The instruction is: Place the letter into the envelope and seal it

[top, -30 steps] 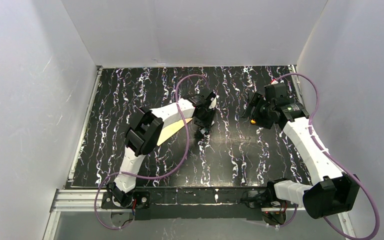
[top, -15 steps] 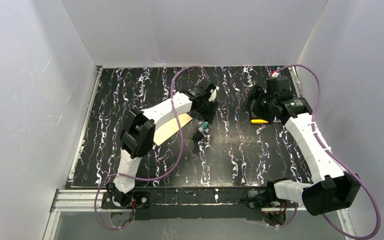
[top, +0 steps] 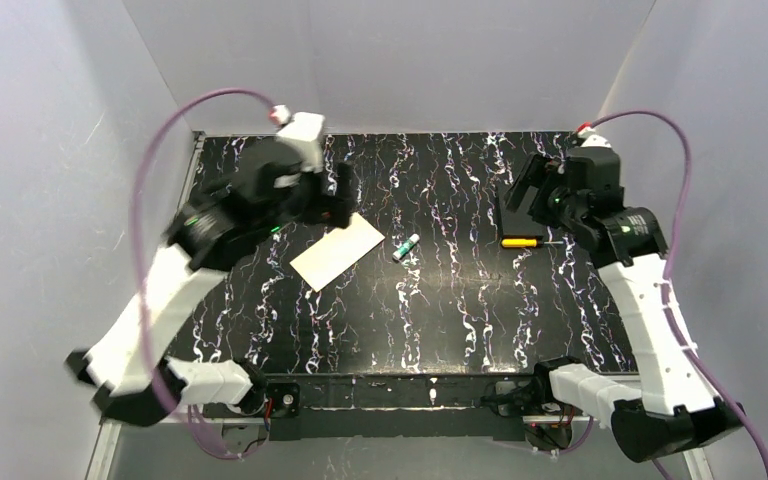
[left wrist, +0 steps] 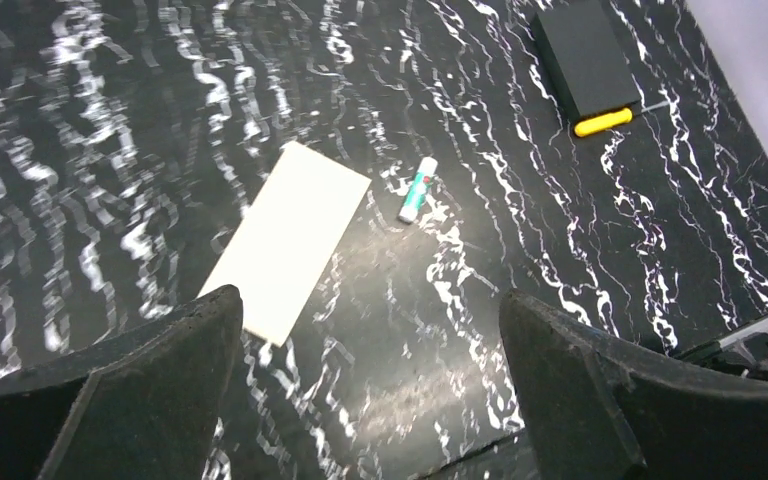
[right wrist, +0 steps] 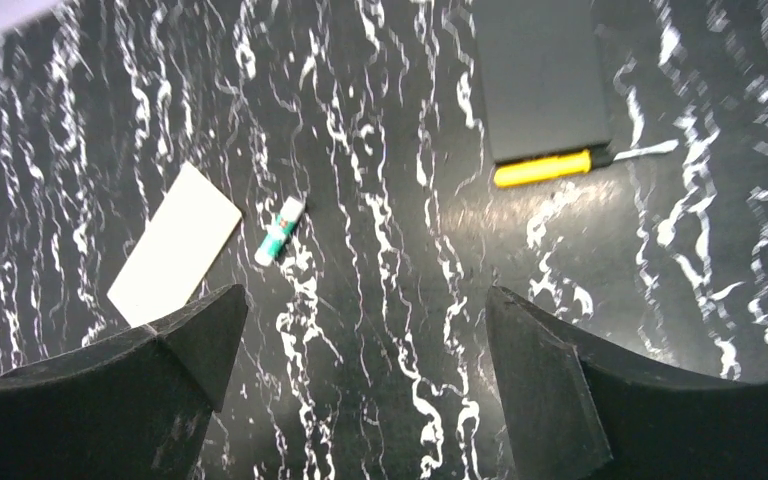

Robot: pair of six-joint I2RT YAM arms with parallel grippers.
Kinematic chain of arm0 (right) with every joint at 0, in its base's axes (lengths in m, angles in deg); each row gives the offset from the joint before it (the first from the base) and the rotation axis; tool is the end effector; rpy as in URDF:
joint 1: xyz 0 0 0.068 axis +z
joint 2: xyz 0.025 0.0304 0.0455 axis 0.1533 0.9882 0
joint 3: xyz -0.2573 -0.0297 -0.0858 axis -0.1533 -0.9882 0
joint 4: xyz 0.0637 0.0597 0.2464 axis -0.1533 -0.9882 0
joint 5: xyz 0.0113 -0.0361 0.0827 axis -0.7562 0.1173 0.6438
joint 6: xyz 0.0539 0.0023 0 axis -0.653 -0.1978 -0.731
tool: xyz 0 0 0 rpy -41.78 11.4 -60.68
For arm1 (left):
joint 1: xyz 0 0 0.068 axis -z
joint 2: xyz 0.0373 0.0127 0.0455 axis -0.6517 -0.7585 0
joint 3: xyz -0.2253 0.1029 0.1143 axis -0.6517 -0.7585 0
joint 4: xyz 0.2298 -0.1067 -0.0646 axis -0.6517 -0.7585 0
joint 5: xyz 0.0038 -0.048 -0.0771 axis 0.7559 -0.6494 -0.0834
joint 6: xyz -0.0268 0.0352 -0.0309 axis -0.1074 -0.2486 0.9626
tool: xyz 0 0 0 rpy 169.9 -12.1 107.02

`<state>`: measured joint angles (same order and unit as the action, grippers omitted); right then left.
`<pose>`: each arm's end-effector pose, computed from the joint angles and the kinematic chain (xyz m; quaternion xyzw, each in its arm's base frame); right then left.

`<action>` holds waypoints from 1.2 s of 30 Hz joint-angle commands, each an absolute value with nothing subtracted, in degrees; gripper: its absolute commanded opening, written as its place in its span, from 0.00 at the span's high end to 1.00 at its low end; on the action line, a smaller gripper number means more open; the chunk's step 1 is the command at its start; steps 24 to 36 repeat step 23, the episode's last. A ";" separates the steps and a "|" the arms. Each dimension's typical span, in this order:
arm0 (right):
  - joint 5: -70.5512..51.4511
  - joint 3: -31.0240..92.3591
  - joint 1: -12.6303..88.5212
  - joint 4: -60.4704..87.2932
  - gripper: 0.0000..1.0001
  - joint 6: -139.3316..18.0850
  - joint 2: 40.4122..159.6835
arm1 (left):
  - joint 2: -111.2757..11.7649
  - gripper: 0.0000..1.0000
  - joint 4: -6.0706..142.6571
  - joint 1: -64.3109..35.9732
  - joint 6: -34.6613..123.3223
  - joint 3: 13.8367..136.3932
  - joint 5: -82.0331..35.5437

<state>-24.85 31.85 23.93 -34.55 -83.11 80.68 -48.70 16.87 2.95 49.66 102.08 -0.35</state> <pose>0.2012 0.0493 0.4074 0.1399 0.8681 0.1242 0.4598 0.1835 -0.1623 0.4798 0.1258 0.8277 -0.1778 0.5172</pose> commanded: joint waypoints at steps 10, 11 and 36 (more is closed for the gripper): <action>-36.91 51.54 24.11 -35.33 0.01 -79.49 74.86 | -18.17 0.02 -7.47 2.94 49.63 115.40 19.34; -37.55 52.28 24.11 -34.44 0.01 -79.41 74.50 | -17.82 0.02 -8.44 2.95 49.66 117.08 20.23; -38.93 53.88 24.11 -29.11 0.01 -79.74 72.85 | -17.15 0.02 -8.93 2.93 47.23 119.90 23.19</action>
